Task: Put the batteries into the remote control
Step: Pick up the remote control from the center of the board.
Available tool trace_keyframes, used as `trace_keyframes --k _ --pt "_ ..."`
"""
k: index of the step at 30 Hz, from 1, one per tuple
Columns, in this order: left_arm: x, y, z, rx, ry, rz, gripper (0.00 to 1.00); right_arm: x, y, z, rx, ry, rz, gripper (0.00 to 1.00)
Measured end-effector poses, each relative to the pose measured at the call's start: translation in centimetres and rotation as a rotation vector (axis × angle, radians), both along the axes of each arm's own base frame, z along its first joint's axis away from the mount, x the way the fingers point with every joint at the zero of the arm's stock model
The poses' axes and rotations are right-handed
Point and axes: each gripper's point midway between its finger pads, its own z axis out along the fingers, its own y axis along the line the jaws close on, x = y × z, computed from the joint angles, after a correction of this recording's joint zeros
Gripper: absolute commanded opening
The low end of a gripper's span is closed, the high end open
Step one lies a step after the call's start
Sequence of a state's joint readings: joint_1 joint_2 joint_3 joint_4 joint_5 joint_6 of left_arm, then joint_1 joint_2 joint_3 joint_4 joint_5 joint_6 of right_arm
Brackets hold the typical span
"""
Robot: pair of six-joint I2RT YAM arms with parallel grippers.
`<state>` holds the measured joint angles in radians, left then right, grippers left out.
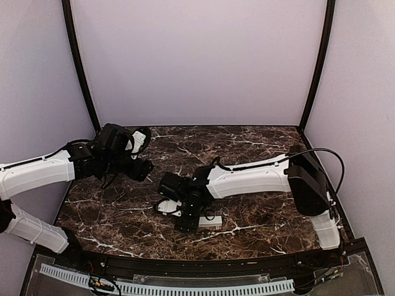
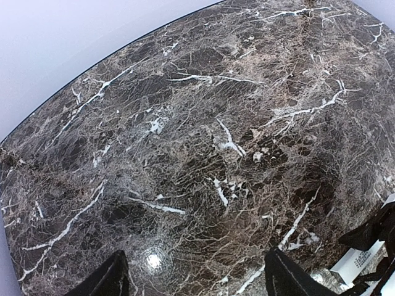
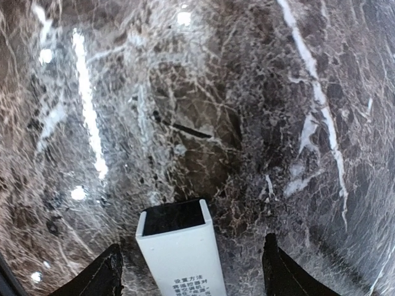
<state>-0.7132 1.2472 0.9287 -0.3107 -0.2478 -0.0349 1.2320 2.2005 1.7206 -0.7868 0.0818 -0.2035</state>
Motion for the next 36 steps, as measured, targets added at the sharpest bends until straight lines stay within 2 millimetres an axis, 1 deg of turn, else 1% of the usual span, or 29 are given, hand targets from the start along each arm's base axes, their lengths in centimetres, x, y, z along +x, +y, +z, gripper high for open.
trace_keyframes --k 2,5,9,14,17,19,21,22,28,30,33,35,36 --pt "0.0 0.0 0.0 0.000 0.001 -0.001 0.75 0.2 -0.3 -0.6 -0.013 0.010 -0.013 0.54" --pt "0.0 -0.1 -0.1 0.001 0.004 -0.003 0.75 0.4 -0.5 -0.6 -0.017 0.014 -0.019 0.44" --pt "0.0 -0.2 -0.4 0.004 0.011 -0.005 0.75 0.5 -0.8 -0.6 -0.020 0.033 -0.022 0.36" --pt "0.0 -0.3 -0.7 0.006 0.021 -0.011 0.75 0.2 -0.7 -0.7 -0.011 0.066 -0.020 0.25" --pt "-0.1 -0.4 -0.8 0.004 0.024 -0.015 0.75 0.0 -0.6 -0.7 -0.003 0.084 -0.019 0.19" --pt "-0.1 -0.4 -0.8 0.003 0.025 -0.016 0.75 -0.1 -0.5 -0.6 0.002 0.094 -0.019 0.12" --pt "-0.1 -0.4 -0.8 0.002 0.025 -0.018 0.75 -0.1 -0.5 -0.6 0.007 0.103 -0.026 0.02" --pt "-0.1 -0.4 -0.8 0.002 0.026 -0.018 0.75 -0.1 -0.4 -0.5 0.011 0.110 -0.032 0.00" --pt "-0.2 -0.7 -0.8 -0.007 0.030 -0.028 0.75 0.5 -0.2 0.1 0.044 0.140 -0.083 0.00" --pt "-0.3 -0.8 -0.6 -0.019 0.028 -0.036 0.75 1.0 -0.2 0.8 0.065 0.150 -0.115 0.00" --pt "-0.7 -1.1 0.4 -0.067 -0.001 -0.055 0.75 2.2 -0.1 3.2 0.132 0.154 -0.167 0.00" --pt "-1.3 -1.2 1.6 -0.125 -0.041 -0.080 0.75 3.2 0.0 6.0 0.206 0.147 -0.202 0.00" --pt "-1.8 -1.4 2.7 -0.174 -0.076 -0.105 0.75 3.8 0.2 8.2 0.266 0.139 -0.223 0.00"
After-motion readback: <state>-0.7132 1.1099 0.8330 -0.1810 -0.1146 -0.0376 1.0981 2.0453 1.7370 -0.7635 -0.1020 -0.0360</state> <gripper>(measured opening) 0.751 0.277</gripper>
